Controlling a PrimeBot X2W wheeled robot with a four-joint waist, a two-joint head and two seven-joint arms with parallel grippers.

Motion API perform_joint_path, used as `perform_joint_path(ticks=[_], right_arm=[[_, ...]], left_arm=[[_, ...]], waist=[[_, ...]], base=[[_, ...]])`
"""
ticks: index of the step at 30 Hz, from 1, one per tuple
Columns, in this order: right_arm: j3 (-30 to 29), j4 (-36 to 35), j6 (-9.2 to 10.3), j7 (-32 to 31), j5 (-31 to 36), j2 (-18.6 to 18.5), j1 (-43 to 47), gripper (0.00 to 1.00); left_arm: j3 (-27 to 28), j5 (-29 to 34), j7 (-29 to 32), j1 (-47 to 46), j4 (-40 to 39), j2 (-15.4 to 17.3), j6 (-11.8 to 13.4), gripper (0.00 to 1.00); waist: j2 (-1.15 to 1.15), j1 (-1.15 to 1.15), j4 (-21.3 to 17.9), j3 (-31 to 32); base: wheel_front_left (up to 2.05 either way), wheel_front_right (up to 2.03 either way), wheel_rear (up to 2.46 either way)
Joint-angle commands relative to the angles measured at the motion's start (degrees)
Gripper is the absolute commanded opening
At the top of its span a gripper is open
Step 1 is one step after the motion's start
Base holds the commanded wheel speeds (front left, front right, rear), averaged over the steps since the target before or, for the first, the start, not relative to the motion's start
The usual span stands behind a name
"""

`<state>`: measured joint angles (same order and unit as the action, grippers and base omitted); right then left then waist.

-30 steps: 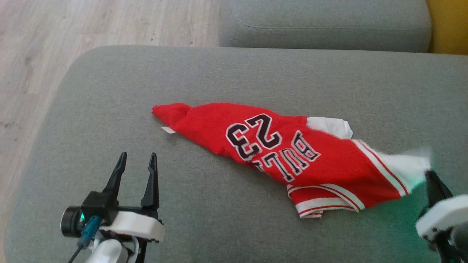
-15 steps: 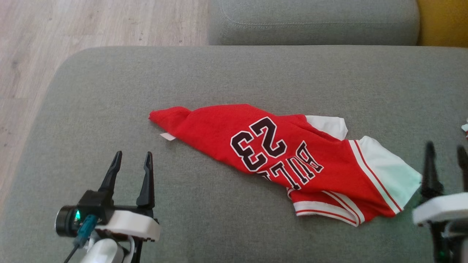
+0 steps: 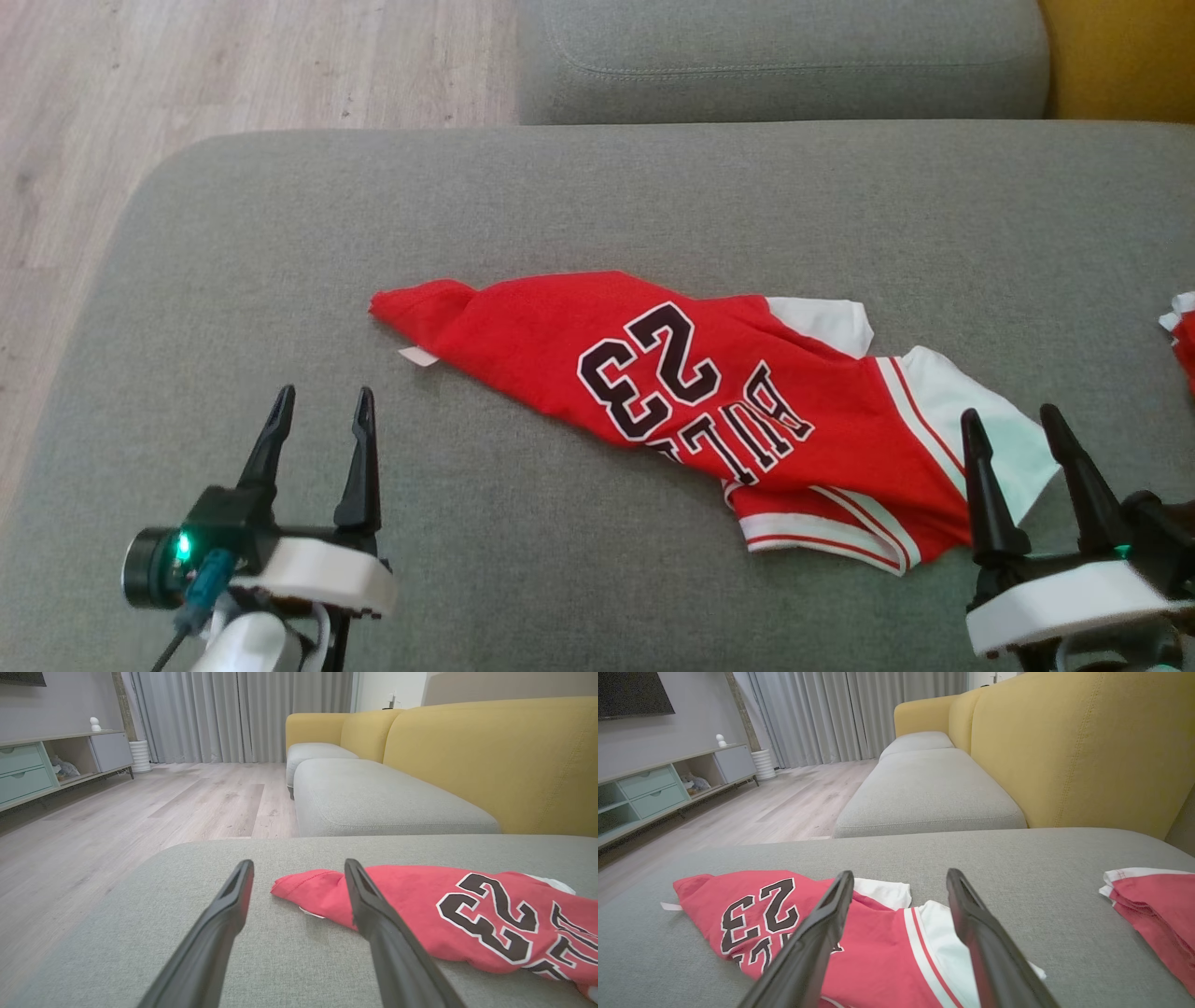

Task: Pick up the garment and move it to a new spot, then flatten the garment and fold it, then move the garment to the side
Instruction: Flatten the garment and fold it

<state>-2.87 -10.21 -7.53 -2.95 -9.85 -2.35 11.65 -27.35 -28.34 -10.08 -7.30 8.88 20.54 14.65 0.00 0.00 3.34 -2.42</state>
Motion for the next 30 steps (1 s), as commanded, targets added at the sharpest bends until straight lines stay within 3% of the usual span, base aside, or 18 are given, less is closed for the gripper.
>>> perform_joint_path(ticks=[1, 10, 14, 21, 24, 30], right_arm=[[1.44, -2.46, 0.04, 0.27, -0.26, -0.55, -1.61, 1.00], [1.51, -2.42, 0.04, -0.38, -1.36, -0.54, -1.40, 1.00], [1.92, -2.56, 0.04, -0.83, -1.59, -0.54, -1.90, 1.00], [2.62, -3.64, 0.04, -1.89, -1.20, -0.54, -3.61, 1.00], [2.99, -4.05, 0.04, -2.31, -0.89, -0.54, -4.69, 1.00], [4.08, -4.11, 0.04, -2.04, -1.17, -0.62, -7.07, 1.00]], left_arm=[[2.90, -0.12, 0.02, -1.25, -1.85, 1.69, 0.45, 1.00], [2.31, 0.19, 0.54, -1.52, -2.19, 2.19, 0.64, 1.00], [1.20, 1.13, 1.44, -4.34, -1.94, 2.58, -0.48, 1.00], [-2.42, 0.93, 8.65, -18.10, 2.68, 1.39, -7.43, 1.00], [-3.44, 0.07, 12.19, -25.15, 8.56, 0.09, -10.74, 1.00], [-4.73, -0.90, 18.12, -35.00, 23.46, -1.29, -15.00, 1.00]], waist=[[0.00, 0.00, -0.12, 0.00], [0.00, 0.00, -0.25, -0.28], [0.00, 0.00, -0.28, -1.33], [0.00, 0.00, -0.75, -6.26], [0.00, 0.00, -1.42, -9.01], [0.00, 0.00, -3.32, -13.71]], base=[[0.00, 0.00, 0.00], [0.00, 0.00, 0.00], [0.00, 0.00, 0.00], [0.00, 0.00, 0.00], [0.00, 0.00, 0.00], [0.00, 0.00, 0.00]])
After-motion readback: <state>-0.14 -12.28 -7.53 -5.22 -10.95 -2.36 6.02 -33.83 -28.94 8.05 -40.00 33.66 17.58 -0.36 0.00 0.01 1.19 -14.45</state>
